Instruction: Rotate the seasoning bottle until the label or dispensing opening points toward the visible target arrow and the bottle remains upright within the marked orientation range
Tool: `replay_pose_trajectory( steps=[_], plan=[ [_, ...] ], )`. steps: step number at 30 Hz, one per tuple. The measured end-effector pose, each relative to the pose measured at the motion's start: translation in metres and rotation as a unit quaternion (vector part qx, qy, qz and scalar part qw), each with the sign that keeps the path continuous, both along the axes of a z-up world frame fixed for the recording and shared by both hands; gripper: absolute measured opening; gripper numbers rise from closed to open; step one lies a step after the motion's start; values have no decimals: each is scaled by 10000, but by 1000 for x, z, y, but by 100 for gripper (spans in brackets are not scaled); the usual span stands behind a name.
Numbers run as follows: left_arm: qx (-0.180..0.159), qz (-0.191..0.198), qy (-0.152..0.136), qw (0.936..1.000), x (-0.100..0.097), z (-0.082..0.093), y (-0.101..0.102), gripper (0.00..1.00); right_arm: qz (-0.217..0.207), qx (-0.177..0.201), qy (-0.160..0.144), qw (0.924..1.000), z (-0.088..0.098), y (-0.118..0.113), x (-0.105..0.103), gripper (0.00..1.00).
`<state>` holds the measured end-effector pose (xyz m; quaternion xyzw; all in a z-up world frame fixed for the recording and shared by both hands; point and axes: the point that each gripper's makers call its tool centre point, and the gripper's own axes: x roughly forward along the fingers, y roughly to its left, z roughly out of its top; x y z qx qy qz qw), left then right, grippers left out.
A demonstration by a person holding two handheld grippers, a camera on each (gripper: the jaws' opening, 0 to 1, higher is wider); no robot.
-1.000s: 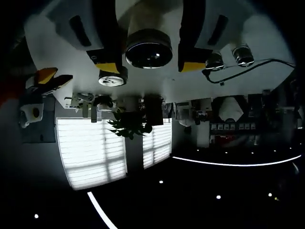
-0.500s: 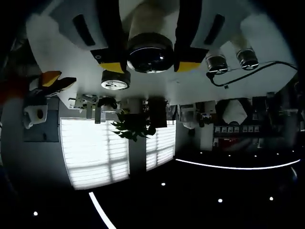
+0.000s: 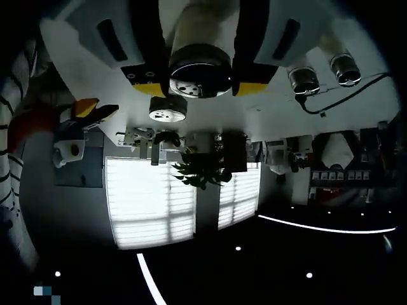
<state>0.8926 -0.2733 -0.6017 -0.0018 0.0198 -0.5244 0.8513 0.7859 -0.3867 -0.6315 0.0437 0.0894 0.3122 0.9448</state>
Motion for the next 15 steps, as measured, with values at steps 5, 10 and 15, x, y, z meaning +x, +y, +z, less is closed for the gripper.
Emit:
replay_pose_trajectory(
  steps=[5, 10, 15],
  plan=[
    [-6, -485, 103, 9988, -3, -1, -2, 42, 12, -14, 21, 10000, -1, 1, -1, 30],
    [149, -1029, 170, 9944, -4, -1, -4, 42, 9, -38, 36, 10000, -2, 0, -1, 30],
    [297, -1438, 207, 9889, -4, -2, -5, 42, 9, -63, 57, 10000, -3, 0, -1, 30]
  ],
)
